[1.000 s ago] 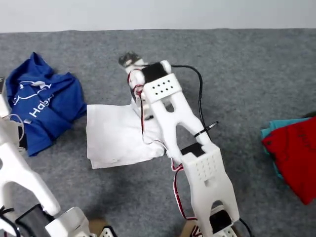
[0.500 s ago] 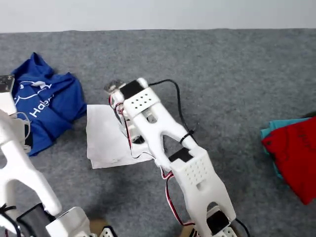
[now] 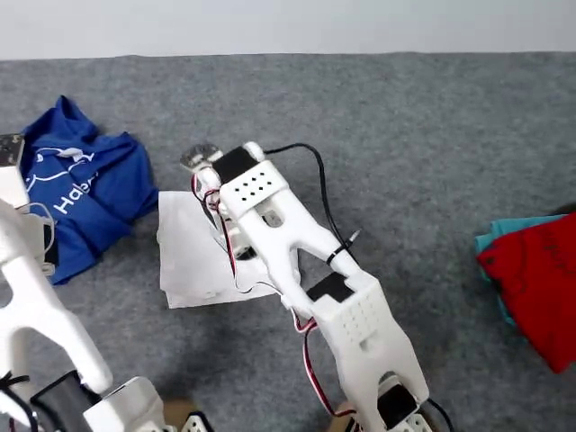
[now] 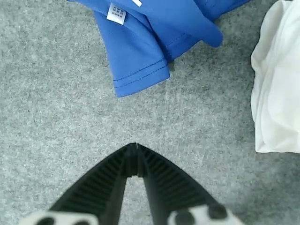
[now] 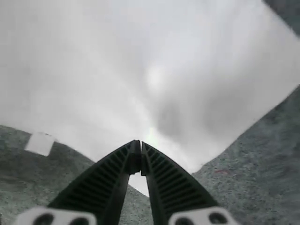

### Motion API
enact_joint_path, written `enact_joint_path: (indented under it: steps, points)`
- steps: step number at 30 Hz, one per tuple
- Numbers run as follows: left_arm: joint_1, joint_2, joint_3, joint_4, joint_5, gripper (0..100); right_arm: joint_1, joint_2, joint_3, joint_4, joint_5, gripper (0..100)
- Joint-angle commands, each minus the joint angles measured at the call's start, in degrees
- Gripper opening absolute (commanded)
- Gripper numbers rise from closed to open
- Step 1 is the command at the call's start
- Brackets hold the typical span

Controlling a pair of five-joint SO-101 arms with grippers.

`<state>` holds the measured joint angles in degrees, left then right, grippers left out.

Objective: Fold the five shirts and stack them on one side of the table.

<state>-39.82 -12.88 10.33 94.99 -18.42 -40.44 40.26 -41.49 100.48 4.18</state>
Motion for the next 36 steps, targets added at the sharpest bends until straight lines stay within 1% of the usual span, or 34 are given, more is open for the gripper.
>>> enact_joint_path:
  steps: [1,6,9,11,15,18,20,23,25,27,29,31,33,36]
  points:
    - [0.4,-1.8,0.0,-1.0,-0.1,0,-0.5,-7.8,0.9,2.2,-0.5,0.9]
    - [0.1,-1.9,0.0,-1.0,-0.2,0,0.0,-15.0,11.7,2.2,-3.4,0.9]
    - [0.1,-2.0,0.0,-0.7,-0.2,0,1.7,-21.7,17.9,2.1,-4.9,0.9]
    - [0.0,-2.1,0.0,-0.7,-0.2,0,2.4,-25.5,20.7,2.1,-9.7,0.9]
    - [0.0,-2.1,0.0,-0.7,0.0,0,2.7,-29.8,26.1,2.0,-24.3,0.9]
    - [0.0,-2.1,0.0,-0.6,0.1,0,2.9,-30.0,28.7,1.1,-33.0,0.9]
    - [0.0,-2.1,0.0,-0.2,0.1,0,3.0,-29.4,29.4,-0.6,-35.5,0.9]
    - [0.0,-2.1,0.2,0.6,0.1,0,3.2,-27.8,29.4,-2.4,-35.8,1.0]
    - [0.0,-2.2,1.2,0.5,0.1,0,3.2,-26.5,29.4,-4.4,-35.8,4.7]
    - [-0.1,-2.2,2.3,0.5,0.1,0,3.2,-25.1,29.4,-7.0,-36.0,13.5]
    - [-0.1,-2.2,3.6,0.4,0.1,0,3.2,-24.0,29.3,-8.8,-38.3,23.0]
    - [-0.1,-2.2,4.9,0.2,0.0,0,3.0,-23.0,29.2,-10.6,-39.6,29.9]
    - [-0.1,-2.2,5.4,0.2,0.0,0,3.0,-22.0,29.2,-12.1,-39.6,32.4]
    - [-0.1,-2.2,5.5,0.2,0.0,0,3.0,-19.9,29.2,-13.0,-39.6,32.5]
